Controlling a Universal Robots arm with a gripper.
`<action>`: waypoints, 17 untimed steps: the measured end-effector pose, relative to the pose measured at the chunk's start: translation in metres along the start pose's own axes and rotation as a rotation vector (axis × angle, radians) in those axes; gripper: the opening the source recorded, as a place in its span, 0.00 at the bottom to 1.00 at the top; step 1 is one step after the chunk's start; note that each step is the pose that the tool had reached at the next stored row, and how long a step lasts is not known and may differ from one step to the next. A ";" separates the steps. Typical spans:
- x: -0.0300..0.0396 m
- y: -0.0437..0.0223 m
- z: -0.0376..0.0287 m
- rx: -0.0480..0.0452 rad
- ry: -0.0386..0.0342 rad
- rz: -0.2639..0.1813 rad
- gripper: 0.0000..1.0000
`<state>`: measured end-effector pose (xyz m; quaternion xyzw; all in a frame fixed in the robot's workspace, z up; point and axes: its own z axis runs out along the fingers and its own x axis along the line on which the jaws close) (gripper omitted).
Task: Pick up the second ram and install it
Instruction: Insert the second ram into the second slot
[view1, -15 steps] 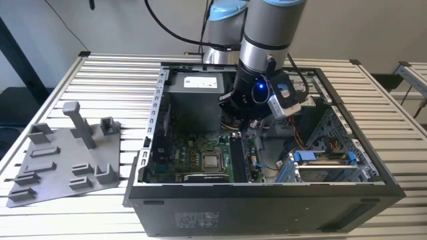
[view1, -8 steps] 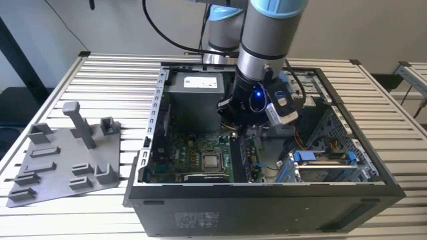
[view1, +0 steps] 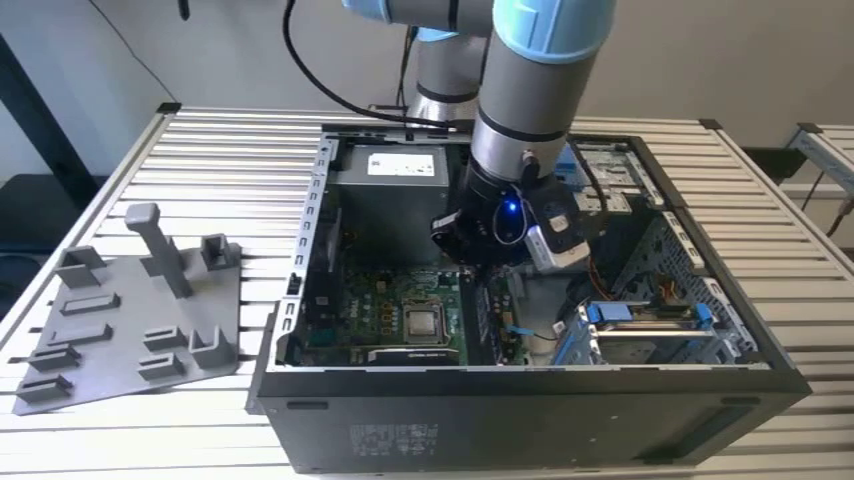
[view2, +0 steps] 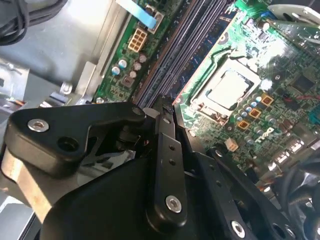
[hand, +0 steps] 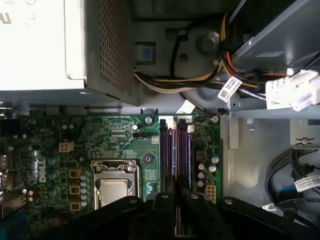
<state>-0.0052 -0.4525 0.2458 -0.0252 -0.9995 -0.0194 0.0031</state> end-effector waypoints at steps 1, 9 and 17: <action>0.0004 -0.0007 0.0017 -0.0001 -0.0001 0.002 0.14; 0.0039 -0.0043 0.0135 0.0001 0.0005 0.014 0.14; 0.0049 -0.0048 0.0161 0.0000 0.0012 0.017 0.14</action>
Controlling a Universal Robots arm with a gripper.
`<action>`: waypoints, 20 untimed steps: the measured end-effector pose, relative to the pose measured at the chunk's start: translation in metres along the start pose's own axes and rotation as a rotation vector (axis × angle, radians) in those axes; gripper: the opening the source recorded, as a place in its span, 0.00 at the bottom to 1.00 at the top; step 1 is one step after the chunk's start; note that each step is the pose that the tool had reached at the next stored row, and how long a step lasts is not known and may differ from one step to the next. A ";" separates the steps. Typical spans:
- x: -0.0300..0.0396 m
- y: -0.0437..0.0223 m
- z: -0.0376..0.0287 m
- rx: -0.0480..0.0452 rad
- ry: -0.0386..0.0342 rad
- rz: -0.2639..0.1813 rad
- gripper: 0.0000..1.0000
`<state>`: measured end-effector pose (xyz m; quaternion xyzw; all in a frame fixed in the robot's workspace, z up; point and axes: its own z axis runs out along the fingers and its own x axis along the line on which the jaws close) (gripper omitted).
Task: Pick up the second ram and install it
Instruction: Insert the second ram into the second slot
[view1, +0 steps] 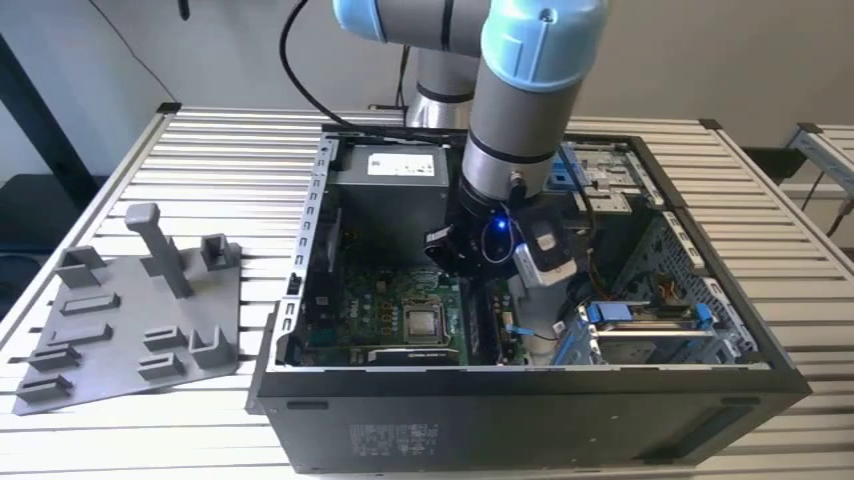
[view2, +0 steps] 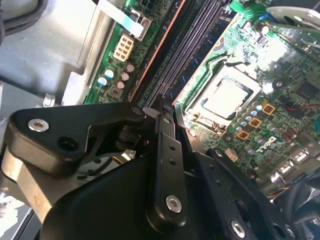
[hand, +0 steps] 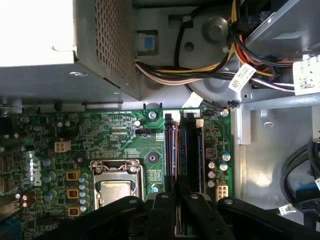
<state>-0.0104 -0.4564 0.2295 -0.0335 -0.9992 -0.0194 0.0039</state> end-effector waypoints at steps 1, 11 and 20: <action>-0.0016 -0.0002 0.0000 0.0001 0.0015 0.000 0.14; -0.0066 -0.0070 0.0000 -0.0005 0.0040 0.000 0.14; -0.0066 -0.0072 0.0001 -0.0005 0.0042 -0.002 0.14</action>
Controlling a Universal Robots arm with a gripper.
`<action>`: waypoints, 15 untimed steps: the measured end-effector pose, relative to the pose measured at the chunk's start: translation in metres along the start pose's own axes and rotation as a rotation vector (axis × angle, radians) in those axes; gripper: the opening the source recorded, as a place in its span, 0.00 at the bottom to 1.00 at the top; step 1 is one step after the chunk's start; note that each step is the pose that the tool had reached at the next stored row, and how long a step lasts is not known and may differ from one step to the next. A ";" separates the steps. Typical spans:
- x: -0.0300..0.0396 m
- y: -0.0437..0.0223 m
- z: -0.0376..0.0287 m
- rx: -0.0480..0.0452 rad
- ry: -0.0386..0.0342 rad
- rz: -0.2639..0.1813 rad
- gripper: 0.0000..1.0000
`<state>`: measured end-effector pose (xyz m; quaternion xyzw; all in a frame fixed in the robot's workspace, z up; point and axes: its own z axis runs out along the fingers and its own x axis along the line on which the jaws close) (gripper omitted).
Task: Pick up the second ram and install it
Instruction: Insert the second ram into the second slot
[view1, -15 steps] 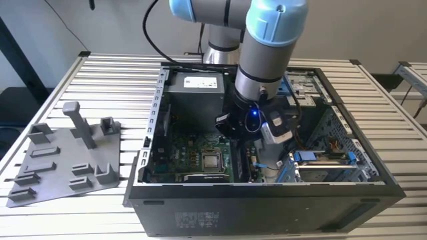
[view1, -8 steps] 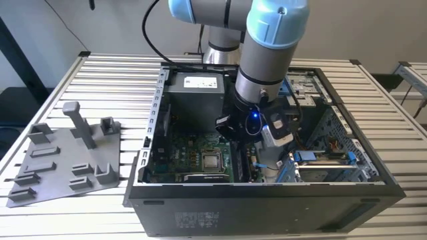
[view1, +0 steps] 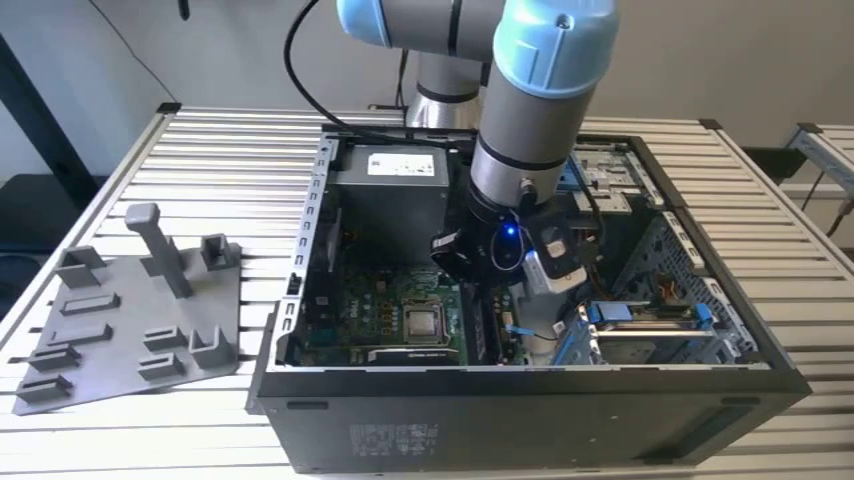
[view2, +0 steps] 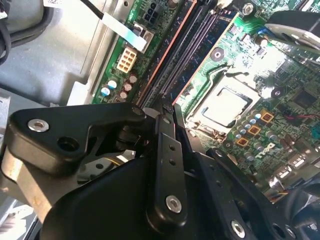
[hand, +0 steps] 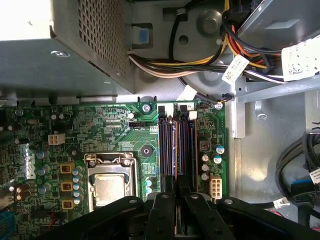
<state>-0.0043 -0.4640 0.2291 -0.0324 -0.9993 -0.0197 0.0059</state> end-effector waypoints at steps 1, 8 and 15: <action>0.0000 0.0000 0.0000 0.0001 0.0000 0.000 0.14; 0.0000 0.0000 0.0005 0.0000 0.0004 -0.011 0.14; 0.0000 -0.0001 0.0039 -0.0010 0.0009 -0.022 0.14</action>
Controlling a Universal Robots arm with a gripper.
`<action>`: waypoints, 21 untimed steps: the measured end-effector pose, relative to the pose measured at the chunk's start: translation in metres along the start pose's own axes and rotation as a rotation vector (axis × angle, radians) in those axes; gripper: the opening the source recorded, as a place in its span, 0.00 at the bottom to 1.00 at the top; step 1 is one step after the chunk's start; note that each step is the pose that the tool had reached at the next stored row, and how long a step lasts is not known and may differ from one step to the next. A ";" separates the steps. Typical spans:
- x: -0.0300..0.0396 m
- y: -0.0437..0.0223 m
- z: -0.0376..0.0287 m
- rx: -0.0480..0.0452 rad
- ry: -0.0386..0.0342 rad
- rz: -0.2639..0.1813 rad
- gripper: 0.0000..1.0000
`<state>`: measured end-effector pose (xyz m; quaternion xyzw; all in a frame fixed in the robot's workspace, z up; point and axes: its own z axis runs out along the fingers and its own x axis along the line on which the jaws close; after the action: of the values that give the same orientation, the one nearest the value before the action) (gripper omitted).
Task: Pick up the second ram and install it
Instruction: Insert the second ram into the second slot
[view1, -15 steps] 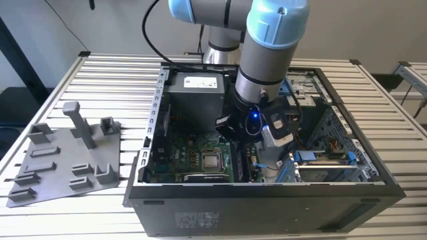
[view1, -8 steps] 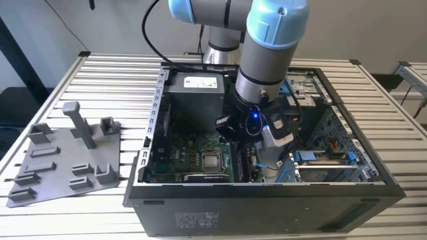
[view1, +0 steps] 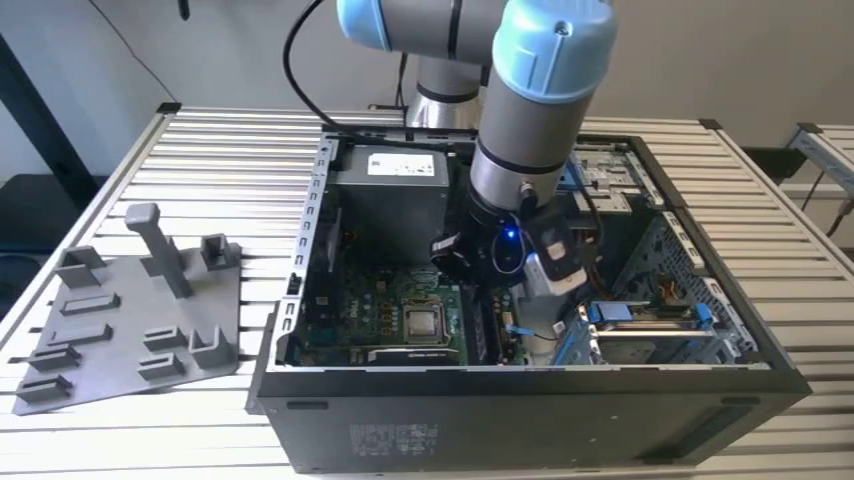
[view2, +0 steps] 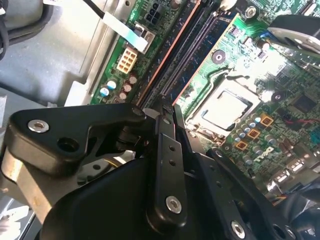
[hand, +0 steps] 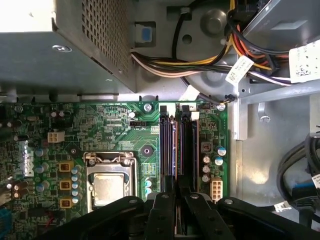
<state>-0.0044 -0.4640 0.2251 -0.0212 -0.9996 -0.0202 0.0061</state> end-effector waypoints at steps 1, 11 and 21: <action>0.0001 -0.0001 0.0004 0.0000 0.0000 0.000 0.14; 0.0004 -0.0001 0.0016 -0.0011 0.0003 -0.001 0.14; 0.0017 -0.0002 0.0016 -0.0010 0.0004 -0.004 0.14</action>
<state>-0.0061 -0.4640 0.2235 -0.0194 -0.9996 -0.0208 0.0063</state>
